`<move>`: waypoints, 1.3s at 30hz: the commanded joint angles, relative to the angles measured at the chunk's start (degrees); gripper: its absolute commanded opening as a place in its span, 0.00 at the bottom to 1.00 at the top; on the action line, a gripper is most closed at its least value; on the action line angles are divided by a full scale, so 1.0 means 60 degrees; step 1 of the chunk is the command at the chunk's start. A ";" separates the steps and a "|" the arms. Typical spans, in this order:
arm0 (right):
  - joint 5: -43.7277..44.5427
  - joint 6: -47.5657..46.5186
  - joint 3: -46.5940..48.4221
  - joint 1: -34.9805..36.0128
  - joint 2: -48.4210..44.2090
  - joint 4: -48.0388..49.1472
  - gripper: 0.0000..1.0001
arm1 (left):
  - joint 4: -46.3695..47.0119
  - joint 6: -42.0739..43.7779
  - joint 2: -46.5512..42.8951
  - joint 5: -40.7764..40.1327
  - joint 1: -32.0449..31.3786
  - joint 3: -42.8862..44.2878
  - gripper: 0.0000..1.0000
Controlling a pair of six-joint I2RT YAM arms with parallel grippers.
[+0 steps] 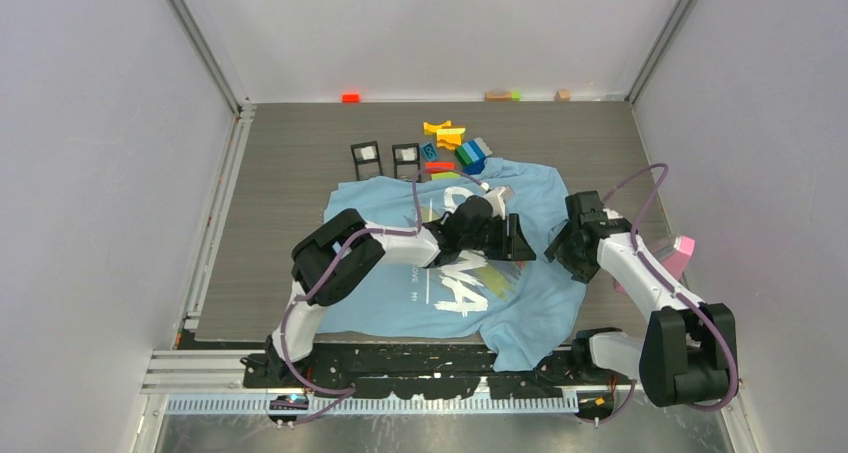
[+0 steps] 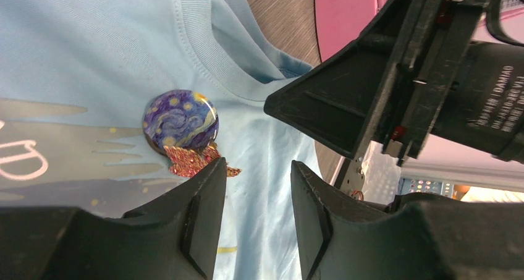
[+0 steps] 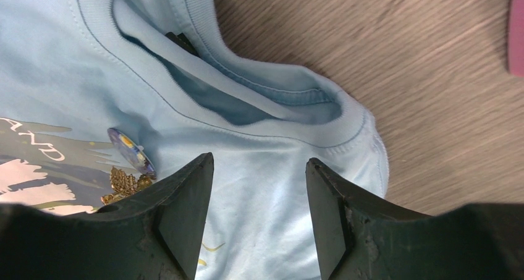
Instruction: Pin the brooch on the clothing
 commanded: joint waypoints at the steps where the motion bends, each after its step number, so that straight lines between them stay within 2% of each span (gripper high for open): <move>1: 0.0973 -0.0019 0.0565 -0.0048 -0.0534 -0.0528 0.64 | 0.0046 0.0611 0.0306 0.0115 -0.0199 0.0615 0.45; 11: 0.2305 0.0357 0.1125 -0.0065 -0.1801 -0.1266 0.72 | 0.0023 0.0740 0.0673 0.0247 -0.0314 0.0785 0.47; 13: 0.2290 0.0285 0.1201 -0.0063 -0.1956 -0.1327 0.73 | -0.0096 0.1066 0.0364 0.0037 -0.0322 0.0658 0.54; 17: 0.2018 -0.0189 0.1229 -0.0063 -0.2318 -0.1067 0.74 | -0.0776 0.1730 -0.0599 -0.0398 -0.0176 0.0273 0.75; 21: 0.1794 -0.0919 0.1664 -0.0062 -0.2681 -0.0853 0.75 | -0.1006 0.2239 -0.2143 -0.0852 0.0402 -0.0786 0.88; 23: 0.1685 -0.1247 0.1925 -0.0061 -0.2799 -0.0708 0.75 | -0.1817 0.2722 -0.3032 -0.1493 0.0790 -0.1260 0.91; 27: 0.1318 -0.1776 0.2419 -0.0050 -0.3071 -0.0370 0.75 | -0.3816 0.3301 -0.5271 -0.2353 0.2016 -0.2041 0.97; 30: 0.0850 -0.2248 0.2713 -0.0048 -0.3463 0.0010 0.75 | -0.6072 0.4053 -0.7149 -0.2766 0.3191 -0.2128 1.00; 34: 0.0326 -0.2824 0.3138 -0.0048 -0.3988 0.0483 0.75 | -0.9402 0.5308 -0.8897 -0.3684 0.4957 -0.1201 1.00; 39: 0.0022 -0.3545 0.3157 -0.0056 -0.4745 0.0978 0.76 | -1.1533 0.6443 -1.0498 -0.3498 0.8036 -0.0473 1.00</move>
